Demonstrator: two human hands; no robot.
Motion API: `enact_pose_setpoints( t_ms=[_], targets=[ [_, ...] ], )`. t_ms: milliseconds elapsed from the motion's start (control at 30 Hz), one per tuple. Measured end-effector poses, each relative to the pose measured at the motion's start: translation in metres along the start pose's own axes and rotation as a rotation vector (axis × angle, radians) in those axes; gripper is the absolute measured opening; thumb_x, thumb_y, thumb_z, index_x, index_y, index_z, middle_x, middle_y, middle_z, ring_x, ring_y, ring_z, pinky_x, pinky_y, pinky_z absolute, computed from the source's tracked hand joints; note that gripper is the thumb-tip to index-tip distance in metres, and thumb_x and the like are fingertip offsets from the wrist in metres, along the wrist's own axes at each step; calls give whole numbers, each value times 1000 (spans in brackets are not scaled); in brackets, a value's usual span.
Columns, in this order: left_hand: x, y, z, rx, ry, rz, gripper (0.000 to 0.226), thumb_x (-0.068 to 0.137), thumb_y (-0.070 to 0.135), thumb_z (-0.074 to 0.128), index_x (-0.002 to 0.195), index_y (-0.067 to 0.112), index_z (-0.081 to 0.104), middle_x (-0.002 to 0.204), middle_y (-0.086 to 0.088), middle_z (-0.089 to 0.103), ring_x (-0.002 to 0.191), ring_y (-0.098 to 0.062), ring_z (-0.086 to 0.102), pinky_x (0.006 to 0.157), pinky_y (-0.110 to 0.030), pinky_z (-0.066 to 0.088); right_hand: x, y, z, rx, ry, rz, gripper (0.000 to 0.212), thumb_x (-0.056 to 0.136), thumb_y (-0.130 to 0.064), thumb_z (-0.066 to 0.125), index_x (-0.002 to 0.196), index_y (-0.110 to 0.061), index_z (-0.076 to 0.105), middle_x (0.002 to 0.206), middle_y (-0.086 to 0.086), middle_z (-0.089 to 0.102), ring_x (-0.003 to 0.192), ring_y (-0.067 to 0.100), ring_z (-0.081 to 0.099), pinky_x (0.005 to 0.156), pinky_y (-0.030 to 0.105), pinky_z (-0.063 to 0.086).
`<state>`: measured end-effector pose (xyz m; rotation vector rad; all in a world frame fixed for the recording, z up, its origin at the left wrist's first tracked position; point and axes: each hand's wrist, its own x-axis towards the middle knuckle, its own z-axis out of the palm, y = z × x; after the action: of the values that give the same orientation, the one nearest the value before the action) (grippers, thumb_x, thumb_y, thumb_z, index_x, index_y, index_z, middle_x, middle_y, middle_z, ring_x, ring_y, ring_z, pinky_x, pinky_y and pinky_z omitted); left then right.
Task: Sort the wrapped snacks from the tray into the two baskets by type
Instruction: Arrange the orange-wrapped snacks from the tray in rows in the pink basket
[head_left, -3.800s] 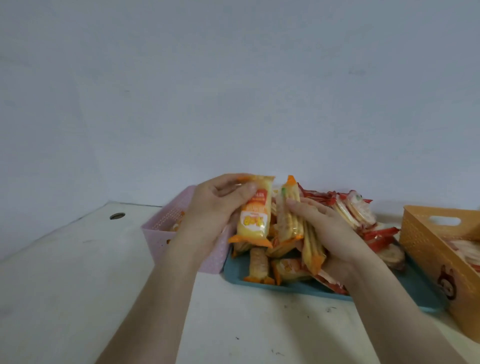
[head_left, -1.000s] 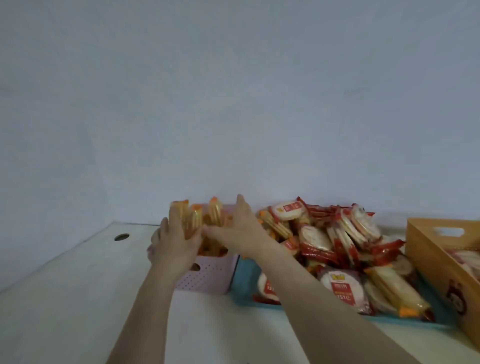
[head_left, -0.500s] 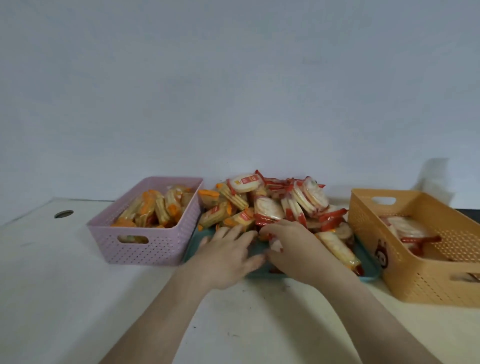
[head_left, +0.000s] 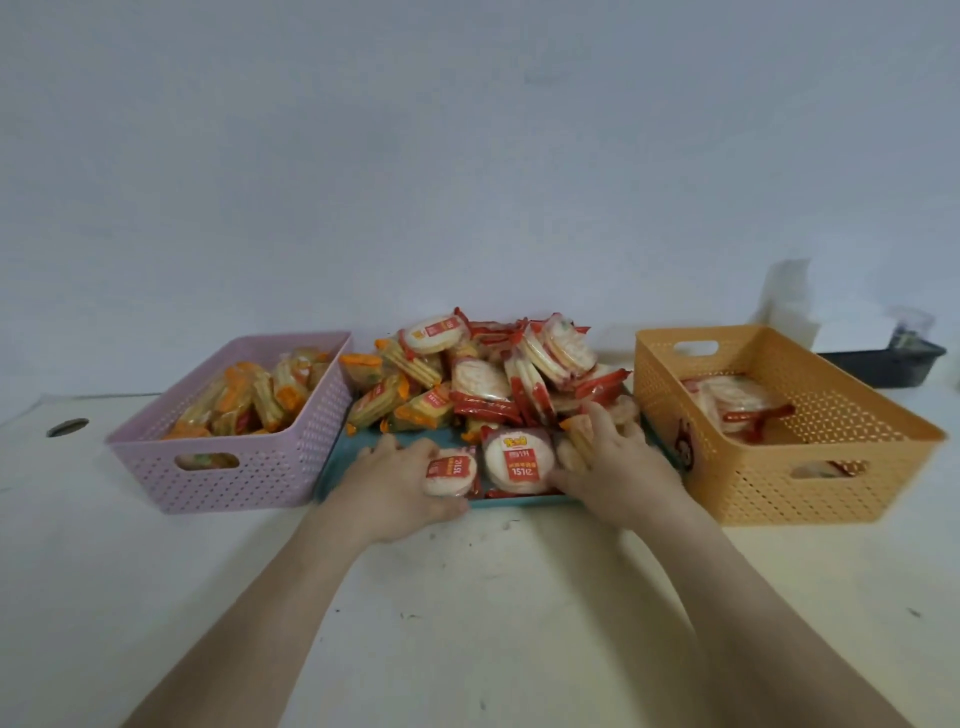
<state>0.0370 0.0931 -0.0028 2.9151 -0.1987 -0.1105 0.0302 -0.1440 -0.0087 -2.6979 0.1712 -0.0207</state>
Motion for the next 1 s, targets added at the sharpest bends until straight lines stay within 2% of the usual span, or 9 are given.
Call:
enact_pose_setpoints(
  t_ms=[200, 333, 400, 500, 600, 733, 833, 900, 1000],
  targets=[
    [-1, -11, -13, -275, 92, 6, 41, 80, 61, 63, 108, 31, 63, 96, 12, 65, 89, -9, 62, 77, -31, 52, -4, 4, -10, 125, 132, -49, 64, 84, -52, 59, 136, -24, 37, 123, 7, 58, 106, 28, 58, 79, 36, 47],
    [-4, -7, -16, -573, 162, 30, 32, 89, 53, 53, 94, 25, 67, 80, 8, 68, 72, -10, 69, 70, -34, 58, -7, 0, -21, 212, 350, -87, 34, 90, -25, 53, 123, -15, 53, 112, 5, 65, 98, 27, 60, 71, 32, 42],
    [-6, -1, -15, -514, 282, 59, 32, 93, 50, 49, 84, 24, 66, 73, 8, 67, 69, -9, 67, 69, -35, 57, -6, 1, -25, 231, 453, -97, 29, 89, -16, 51, 118, -15, 55, 106, 5, 66, 90, 25, 59, 68, 31, 41],
    [-8, 12, -10, -475, 378, 131, 24, 93, 48, 51, 87, 29, 64, 86, 15, 68, 85, -4, 62, 69, -25, 47, -6, 3, -25, 149, 362, -96, 32, 89, -34, 54, 117, -19, 51, 106, 3, 65, 93, 26, 60, 70, 34, 46],
    [-7, 25, 9, -466, 218, 227, 25, 89, 41, 62, 114, 37, 62, 118, 18, 58, 109, -3, 55, 86, -20, 43, -4, 6, -16, -14, 203, -53, 40, 88, -41, 56, 120, -20, 45, 109, 3, 63, 93, 27, 60, 66, 33, 46],
    [-14, 32, 20, -415, 205, 257, 45, 89, 27, 64, 132, 36, 54, 147, 15, 34, 138, -6, 30, 107, -22, 29, -6, 5, -25, 17, 344, -28, 43, 80, -33, 63, 118, -18, 49, 105, 3, 62, 92, 26, 58, 67, 33, 45],
    [-17, 30, 7, -609, 383, 235, 30, 94, 27, 57, 123, 34, 58, 126, 20, 52, 122, -2, 49, 102, -25, 41, -9, -13, -36, 321, 425, -144, 53, 77, -29, 69, 126, -19, 52, 107, 1, 63, 97, 23, 60, 74, 32, 46],
    [-17, 33, -4, -940, 391, 186, 23, 96, 30, 54, 118, 35, 57, 110, 12, 64, 101, -9, 64, 86, -33, 54, -16, -38, -32, 550, 318, -288, 57, 77, -26, 72, 130, -24, 51, 104, -6, 63, 93, 16, 61, 75, 27, 46],
    [-18, 42, -10, -1302, 352, 99, 24, 94, 24, 58, 117, 30, 55, 102, 0, 72, 91, -21, 70, 68, -38, 59, -25, -66, -6, 477, 158, -513, 62, 78, -36, 73, 134, -29, 46, 110, -5, 67, 100, 15, 61, 83, 31, 50]
  ],
)
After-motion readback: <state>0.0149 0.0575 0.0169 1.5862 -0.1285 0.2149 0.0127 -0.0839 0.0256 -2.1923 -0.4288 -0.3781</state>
